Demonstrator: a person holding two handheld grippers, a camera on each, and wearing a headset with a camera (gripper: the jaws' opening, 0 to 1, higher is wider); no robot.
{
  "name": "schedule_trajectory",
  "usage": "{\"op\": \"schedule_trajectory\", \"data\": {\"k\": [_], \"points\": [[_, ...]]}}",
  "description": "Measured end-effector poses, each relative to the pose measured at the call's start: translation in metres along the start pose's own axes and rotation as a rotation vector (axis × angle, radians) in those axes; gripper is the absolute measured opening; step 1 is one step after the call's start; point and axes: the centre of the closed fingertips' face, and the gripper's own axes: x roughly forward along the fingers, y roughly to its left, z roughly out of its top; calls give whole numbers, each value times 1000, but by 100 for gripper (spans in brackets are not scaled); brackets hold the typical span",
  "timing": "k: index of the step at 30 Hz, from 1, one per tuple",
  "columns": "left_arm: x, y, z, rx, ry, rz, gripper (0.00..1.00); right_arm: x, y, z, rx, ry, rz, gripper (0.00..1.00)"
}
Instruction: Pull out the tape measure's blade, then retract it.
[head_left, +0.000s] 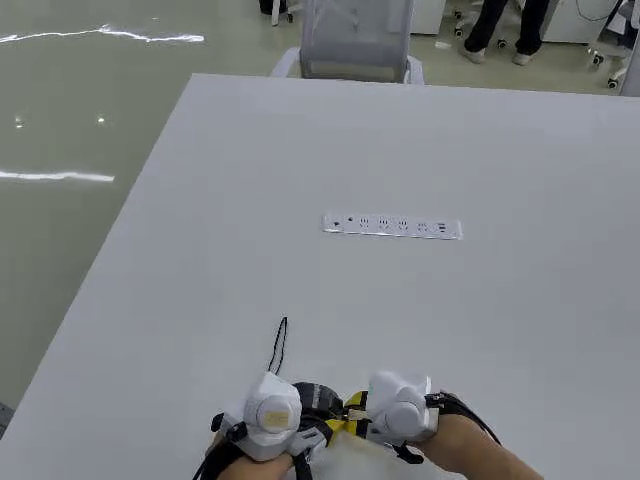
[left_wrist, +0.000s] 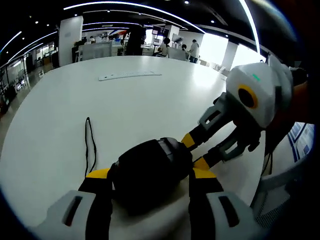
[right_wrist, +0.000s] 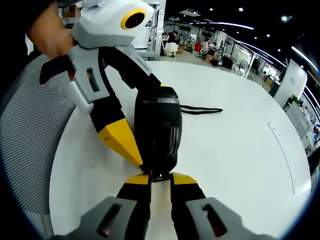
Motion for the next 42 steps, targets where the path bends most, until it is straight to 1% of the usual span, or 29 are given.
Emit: {"op": "schedule_trajectory", "data": {"k": [2,5,7,9,12,15,17,19,20,22,24,26,27,29,31,32,33,34,36,37,38,40,41,42], "points": [[-1,-1,0,17,1,-20,59,1,-1,-1,0,1,-2,14],[-3,-1,3,26,-13,-39,59,-1,-1,0,2,1,-9,14],[-4,-1,5,37,-21,-53,61,-1,-1,-1,2,4,-13,15],[-6,1,6,43,-26,-58,64,-1,-1,-2,4,8,-17,15],[-8,7,7,33,-32,-61,65,-2,-2,-2,20,6,-22,15],[-11,13,9,17,-43,-62,68,-5,-3,-1,43,-4,-30,17],[-14,14,10,13,-52,-70,71,-9,-3,1,73,-9,-37,22],[-17,14,11,12,-64,-83,74,-11,-5,-1,92,-9,-45,29],[-18,15,12,15,-70,-88,77,-13,-5,-1,99,-10,-47,31],[-24,17,13,15,-82,-92,80,-18,-5,-4,103,-11,-58,30],[-30,20,13,3,-91,-95,81,-26,-6,-7,136,-17,-87,31],[-35,23,11,7,-95,-94,85,-33,-7,-10,169,-29,-109,35],[-38,26,9,8,-96,-90,86,-40,-8,-11,194,-42,-135,37],[-44,30,7,1,-104,-88,89,-49,-8,-13,226,-61,-164,41],[-51,37,7,-16,-134,-74,95,-57,-8,-21,264,-62,-189,44],[-55,39,6,-19,-139,-75,98,-61,-6,-23,281,-66,-191,48],[-59,41,6,-26,-153,-78,99,-66,-6,-26,309,-64,-212,51],[-62,43,4,-28,-155,-75,99,-69,-7,-29,325,-64,-229,55],[-69,51,0,-21,-156,-46,99,-78,-8,-29,353,-92,-249,58],[-72,57,-1,-7,-159,-22,99,-81,-9,-31,363,-95,-263,60],[-76,62,-5,5,-153,-3,99,-86,-8,-32,373,-104,-274,62],[-80,66,-9,3,-153,-6,99,-91,-8,-33,392,-116,-287,68],[-85,69,-11,-5,-156,-11,99,-94,-8,-34,406,-130,-299,71],[-88,69,-10,-12,-165,-19,99,-96,-7,-34,409,-134,-305,73]]}}
